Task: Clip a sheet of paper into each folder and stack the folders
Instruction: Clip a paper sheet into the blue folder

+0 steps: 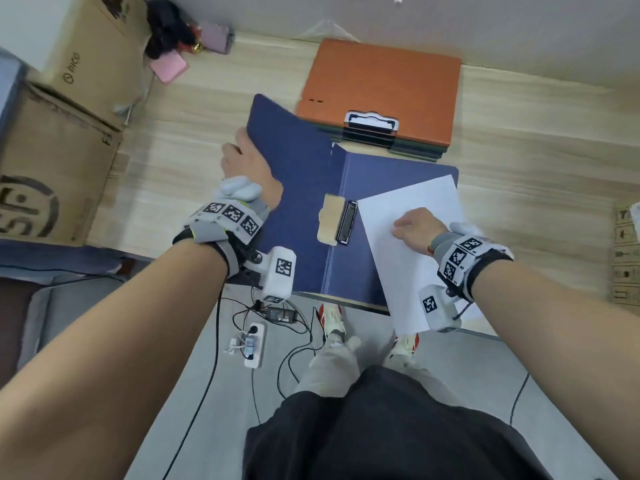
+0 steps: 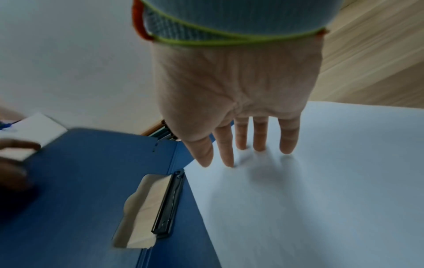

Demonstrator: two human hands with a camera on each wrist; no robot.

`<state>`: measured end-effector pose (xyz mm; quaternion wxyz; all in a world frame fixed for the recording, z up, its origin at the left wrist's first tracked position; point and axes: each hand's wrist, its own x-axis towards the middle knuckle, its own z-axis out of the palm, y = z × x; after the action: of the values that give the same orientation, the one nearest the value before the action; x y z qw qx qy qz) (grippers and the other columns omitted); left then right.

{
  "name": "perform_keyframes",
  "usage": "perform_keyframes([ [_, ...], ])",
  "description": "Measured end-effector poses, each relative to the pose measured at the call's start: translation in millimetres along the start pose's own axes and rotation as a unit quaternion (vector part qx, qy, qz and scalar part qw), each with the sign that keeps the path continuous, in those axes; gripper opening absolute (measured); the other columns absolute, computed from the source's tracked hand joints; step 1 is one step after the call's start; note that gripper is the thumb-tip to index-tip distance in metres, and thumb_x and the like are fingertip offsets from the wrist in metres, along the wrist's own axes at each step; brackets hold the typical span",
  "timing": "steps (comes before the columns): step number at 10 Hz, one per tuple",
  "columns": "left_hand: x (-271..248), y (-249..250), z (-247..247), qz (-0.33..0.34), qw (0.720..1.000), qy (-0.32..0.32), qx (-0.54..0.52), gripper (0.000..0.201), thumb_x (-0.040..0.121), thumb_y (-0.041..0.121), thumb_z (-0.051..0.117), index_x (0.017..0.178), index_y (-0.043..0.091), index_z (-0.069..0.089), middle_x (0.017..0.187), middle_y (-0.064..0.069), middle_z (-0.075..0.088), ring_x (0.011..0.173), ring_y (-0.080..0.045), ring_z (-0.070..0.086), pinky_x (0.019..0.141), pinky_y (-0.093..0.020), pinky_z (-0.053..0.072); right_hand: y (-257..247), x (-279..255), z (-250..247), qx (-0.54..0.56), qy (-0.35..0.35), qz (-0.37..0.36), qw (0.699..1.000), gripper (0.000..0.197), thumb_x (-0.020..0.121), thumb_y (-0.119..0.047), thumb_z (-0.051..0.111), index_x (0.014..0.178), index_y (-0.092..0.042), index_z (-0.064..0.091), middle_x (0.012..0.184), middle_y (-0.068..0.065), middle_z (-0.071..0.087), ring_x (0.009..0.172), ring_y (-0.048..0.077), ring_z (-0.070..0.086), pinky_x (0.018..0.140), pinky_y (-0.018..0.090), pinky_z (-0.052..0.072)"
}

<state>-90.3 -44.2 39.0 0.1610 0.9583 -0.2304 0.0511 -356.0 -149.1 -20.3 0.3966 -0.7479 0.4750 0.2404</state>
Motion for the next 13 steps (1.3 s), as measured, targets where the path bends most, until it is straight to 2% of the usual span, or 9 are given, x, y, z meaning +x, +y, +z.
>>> perform_keyframes([
  [1, -4.5, -43.7, 17.6, -0.024, 0.969, -0.233, 0.082, 0.086, 0.083, 0.008, 0.064, 0.156, 0.016, 0.020, 0.148, -0.025, 0.033, 0.133, -0.041, 0.040, 0.106, -0.051, 0.039, 2.4, 7.0, 5.9, 0.010, 0.018, 0.016, 1.000, 0.035, 0.092, -0.021, 0.053, 0.115, 0.002, 0.066, 0.138, 0.013, 0.049, 0.128, 0.033, 0.046, 0.107, 0.040, 0.037],
  [2, -8.4, -62.7, 31.1, -0.038, 0.948, -0.302, 0.096, 0.086, 0.085, 0.016, 0.067, 0.157, 0.018, 0.019, 0.153, -0.025, 0.025, 0.137, -0.043, 0.034, 0.111, -0.052, 0.033, 6.2, 13.3, 9.6, 0.016, 0.030, 0.025, 0.999, 0.033, 0.092, -0.021, 0.053, 0.115, -0.001, 0.067, 0.138, 0.011, 0.047, 0.128, 0.031, 0.045, 0.107, 0.040, 0.036],
  [4, -10.5, -64.3, 51.1, -0.038, 0.893, -0.392, 0.216, 0.052, 0.083, 0.021, 0.063, 0.132, 0.013, 0.047, 0.136, -0.015, 0.039, 0.119, -0.034, 0.049, 0.096, -0.040, 0.044, 22.1, 11.9, 2.1, 0.138, 0.061, 0.085, 0.985, 0.029, 0.088, -0.027, 0.060, 0.116, -0.021, 0.066, 0.125, 0.006, 0.060, 0.106, 0.028, 0.061, 0.085, 0.030, 0.047],
  [5, -16.2, -52.6, 57.0, 0.011, 0.881, -0.417, 0.223, 0.050, 0.084, 0.017, 0.058, 0.133, 0.017, 0.049, 0.136, -0.014, 0.043, 0.124, -0.033, 0.046, 0.093, -0.042, 0.047, 44.4, 10.3, -6.7, 0.085, 0.134, 0.154, 0.975, 0.043, 0.085, -0.037, 0.063, 0.125, -0.022, 0.057, 0.135, 0.010, 0.045, 0.113, 0.034, 0.056, 0.091, 0.040, 0.049],
  [7, -47.5, 10.2, 62.8, 0.081, 0.852, -0.502, 0.127, 0.021, 0.086, 0.022, 0.063, 0.107, 0.023, 0.063, 0.108, -0.004, 0.068, 0.091, -0.024, 0.066, 0.075, -0.030, 0.052, 87.4, 13.5, -17.6, 0.002, 0.133, 0.257, 0.957, 0.096, 0.061, -0.060, 0.074, 0.137, -0.019, 0.032, 0.132, 0.010, 0.036, 0.123, 0.034, 0.042, 0.100, 0.051, 0.040],
  [8, -76.4, 33.2, 76.4, 0.071, 0.857, -0.501, 0.093, 0.029, 0.079, 0.035, 0.071, 0.102, 0.021, 0.059, 0.097, -0.002, 0.066, 0.086, -0.025, 0.068, 0.073, -0.030, 0.053, 94.3, 17.9, -16.8, -0.054, 0.114, 0.249, 0.960, 0.096, 0.055, -0.062, 0.074, 0.132, -0.017, 0.036, 0.126, 0.007, 0.041, 0.114, 0.033, 0.047, 0.091, 0.045, 0.044],
  [10, -103.6, 49.8, 96.9, 0.046, 0.879, -0.459, 0.123, 0.065, 0.080, 0.033, 0.078, 0.132, 0.012, 0.046, 0.134, -0.010, 0.043, 0.106, -0.033, 0.063, 0.071, -0.036, 0.043, 105.2, 16.8, -26.0, 0.048, 0.041, 0.215, 0.975, 0.049, 0.075, -0.049, 0.075, 0.109, -0.018, 0.060, 0.099, 0.004, 0.069, 0.082, 0.029, 0.065, 0.078, 0.036, 0.053],
  [11, -104.4, 51.7, 100.9, 0.040, 0.877, -0.459, 0.135, 0.064, 0.080, 0.031, 0.078, 0.134, 0.012, 0.047, 0.136, -0.011, 0.043, 0.107, -0.033, 0.063, 0.071, -0.035, 0.043, 117.6, 11.8, -31.1, 0.169, 0.048, 0.165, 0.971, 0.032, 0.083, -0.033, 0.074, 0.109, -0.019, 0.063, 0.105, 0.003, 0.069, 0.093, 0.029, 0.065, 0.089, 0.043, 0.054],
  [13, -105.3, 60.6, 101.1, 0.029, 0.875, -0.460, 0.148, 0.060, 0.080, 0.032, 0.079, 0.127, 0.010, 0.049, 0.131, -0.012, 0.046, 0.103, -0.032, 0.064, 0.069, -0.034, 0.041, 125.6, 5.8, -38.3, 0.316, -0.005, 0.137, 0.939, 0.048, 0.081, -0.037, 0.076, 0.122, -0.015, 0.061, 0.116, 0.003, 0.068, 0.104, 0.027, 0.065, 0.094, 0.045, 0.052],
])
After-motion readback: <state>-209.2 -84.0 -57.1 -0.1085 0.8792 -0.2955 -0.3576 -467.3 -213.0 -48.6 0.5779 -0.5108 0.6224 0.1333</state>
